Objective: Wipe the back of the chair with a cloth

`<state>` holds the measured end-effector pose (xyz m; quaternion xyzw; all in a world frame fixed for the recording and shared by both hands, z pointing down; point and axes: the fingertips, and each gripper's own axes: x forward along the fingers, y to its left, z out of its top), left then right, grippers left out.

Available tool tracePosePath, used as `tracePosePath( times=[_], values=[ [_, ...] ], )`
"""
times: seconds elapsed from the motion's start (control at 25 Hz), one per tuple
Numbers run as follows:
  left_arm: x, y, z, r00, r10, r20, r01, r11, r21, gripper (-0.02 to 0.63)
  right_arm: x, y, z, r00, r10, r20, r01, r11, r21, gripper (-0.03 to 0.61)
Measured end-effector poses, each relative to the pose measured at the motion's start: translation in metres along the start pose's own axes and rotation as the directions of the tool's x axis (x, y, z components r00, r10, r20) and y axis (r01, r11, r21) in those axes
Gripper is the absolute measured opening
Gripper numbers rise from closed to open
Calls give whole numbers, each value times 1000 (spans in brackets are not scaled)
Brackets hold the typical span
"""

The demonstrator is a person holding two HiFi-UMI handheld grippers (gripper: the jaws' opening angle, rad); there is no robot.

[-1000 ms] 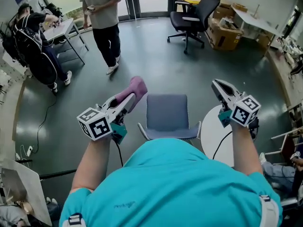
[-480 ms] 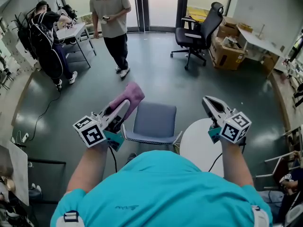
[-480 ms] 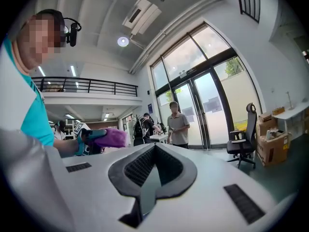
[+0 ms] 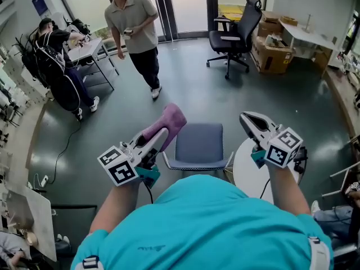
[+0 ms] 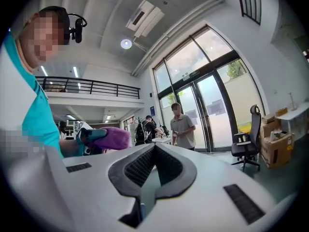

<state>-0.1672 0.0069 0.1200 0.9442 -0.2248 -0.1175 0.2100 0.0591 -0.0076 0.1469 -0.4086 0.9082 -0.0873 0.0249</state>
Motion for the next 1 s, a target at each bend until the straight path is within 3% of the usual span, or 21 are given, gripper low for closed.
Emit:
tracePosePath(
  times=[0.4,0.64,0.8,1.0],
  values=[
    [-28,22,-2,1000,-18,24,19,999,-49,58,17,22,-16,998,-46,-50,43,998,-50,-2],
    [-30,25,-5,999,-13,32,16,997,-75,58,26,25,-22,997,-17,-81,14,999,-39,-2],
    [-21,30,-11,999,8,38,-5,996,-85,58,31,15,-25,996,8,-89,-12,999,-45,-2],
    [27,30,-20,998,-1,62,4,999,-44,58,26,-29,-20,997,35,-69,-42,994,-101,-2]
  ],
)
